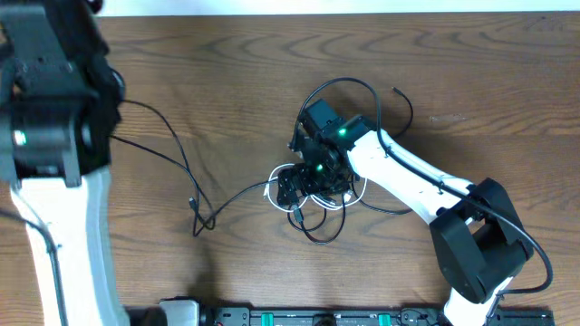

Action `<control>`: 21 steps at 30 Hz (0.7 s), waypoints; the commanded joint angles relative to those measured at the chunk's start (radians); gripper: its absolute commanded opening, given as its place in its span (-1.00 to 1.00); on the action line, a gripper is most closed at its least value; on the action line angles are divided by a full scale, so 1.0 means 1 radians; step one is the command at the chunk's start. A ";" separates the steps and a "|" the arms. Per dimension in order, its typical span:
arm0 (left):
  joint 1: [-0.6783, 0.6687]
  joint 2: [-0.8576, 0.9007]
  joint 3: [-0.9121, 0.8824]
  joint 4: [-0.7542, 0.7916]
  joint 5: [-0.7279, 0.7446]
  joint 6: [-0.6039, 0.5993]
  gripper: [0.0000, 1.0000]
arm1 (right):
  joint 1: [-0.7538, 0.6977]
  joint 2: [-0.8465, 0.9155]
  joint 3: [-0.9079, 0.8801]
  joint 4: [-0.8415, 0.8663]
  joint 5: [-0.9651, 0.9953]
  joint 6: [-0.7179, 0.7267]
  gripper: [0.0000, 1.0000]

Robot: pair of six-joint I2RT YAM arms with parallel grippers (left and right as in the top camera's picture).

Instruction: Untangle cables

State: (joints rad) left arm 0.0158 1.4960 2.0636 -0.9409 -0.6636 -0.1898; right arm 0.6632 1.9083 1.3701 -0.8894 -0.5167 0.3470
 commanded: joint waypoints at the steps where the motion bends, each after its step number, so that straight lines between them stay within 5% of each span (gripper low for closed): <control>1: 0.113 0.075 -0.022 -0.043 0.240 -0.130 -0.74 | 0.000 -0.006 0.009 -0.014 -0.014 -0.013 0.99; 3: 0.159 0.117 -0.034 -0.079 0.268 -0.177 -0.53 | 0.000 -0.006 0.009 -0.018 -0.014 -0.013 0.99; 8: 0.282 0.251 -0.039 -0.244 0.267 -0.312 -0.51 | 0.000 -0.006 0.009 -0.020 -0.014 -0.013 0.98; 14: 0.375 0.364 -0.039 -0.393 0.305 -0.358 -0.24 | 0.000 -0.006 0.009 -0.005 -0.014 -0.011 0.98; 21: 0.378 0.395 -0.044 -0.475 0.819 -0.194 -0.22 | 0.000 -0.006 0.009 0.010 -0.014 -0.010 0.99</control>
State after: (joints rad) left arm 0.4049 1.8950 2.0220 -1.3899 -0.1951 -0.4896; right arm 0.6632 1.9083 1.3701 -0.8799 -0.5205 0.3470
